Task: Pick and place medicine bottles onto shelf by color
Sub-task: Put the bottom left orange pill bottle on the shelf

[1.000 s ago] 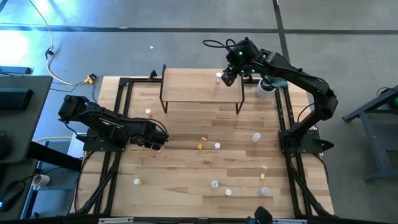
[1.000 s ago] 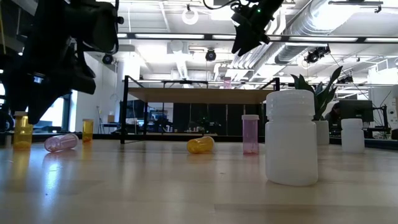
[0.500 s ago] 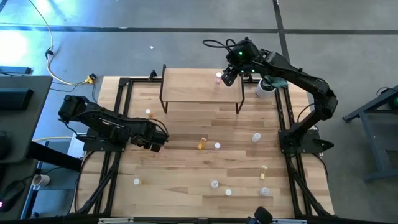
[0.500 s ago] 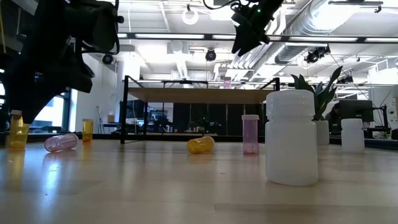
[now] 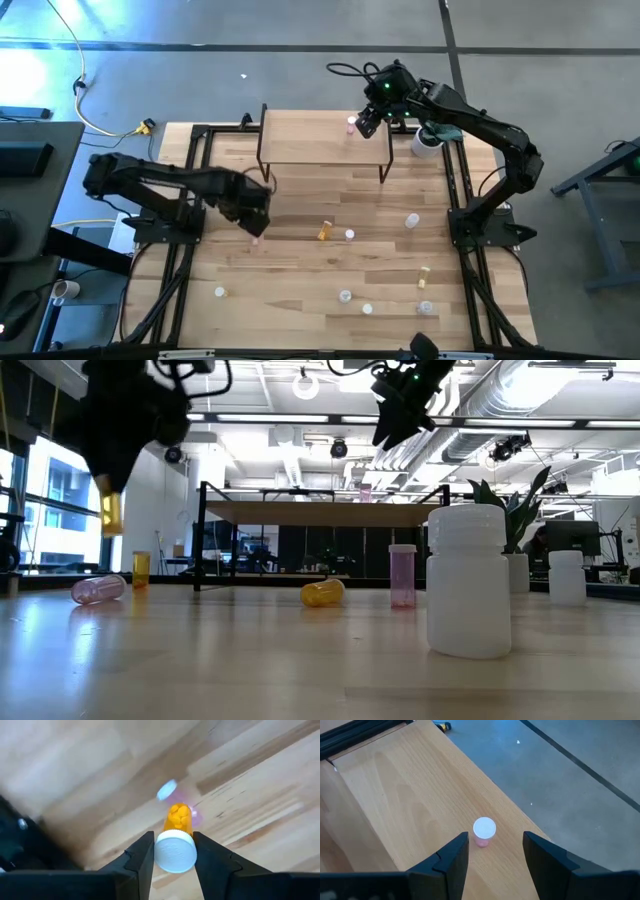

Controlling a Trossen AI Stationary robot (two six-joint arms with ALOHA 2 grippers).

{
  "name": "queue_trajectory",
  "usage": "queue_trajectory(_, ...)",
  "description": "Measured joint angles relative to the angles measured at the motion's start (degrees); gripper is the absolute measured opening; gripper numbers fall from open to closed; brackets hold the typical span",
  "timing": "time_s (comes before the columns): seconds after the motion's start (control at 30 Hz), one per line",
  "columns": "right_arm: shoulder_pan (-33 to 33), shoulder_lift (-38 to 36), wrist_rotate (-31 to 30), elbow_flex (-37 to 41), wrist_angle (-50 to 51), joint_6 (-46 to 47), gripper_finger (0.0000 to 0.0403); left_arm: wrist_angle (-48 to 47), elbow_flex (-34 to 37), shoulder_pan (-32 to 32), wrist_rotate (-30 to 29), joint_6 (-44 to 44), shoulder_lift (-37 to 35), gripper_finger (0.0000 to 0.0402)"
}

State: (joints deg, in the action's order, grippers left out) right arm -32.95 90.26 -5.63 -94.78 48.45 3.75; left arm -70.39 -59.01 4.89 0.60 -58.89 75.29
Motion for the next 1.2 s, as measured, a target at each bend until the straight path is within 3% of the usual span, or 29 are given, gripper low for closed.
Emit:
queue_trajectory(0.63,0.00,0.00,0.00,0.02,0.65,8.02,0.0179,0.86,-23.17,28.15,-7.75,44.57,-1.80,0.0113)
queue_trajectory(0.9,0.00,0.00,-0.10,0.00,0.67,11.24,0.0179,1.23,-33.70,37.88,-9.84,51.74,1.43,0.0113)
queue_trajectory(1.2,-0.85,0.00,-5.11,0.00,0.72,9.75,0.0179,-1.64,-43.83,42.22,-9.62,53.13,9.75,0.0113)
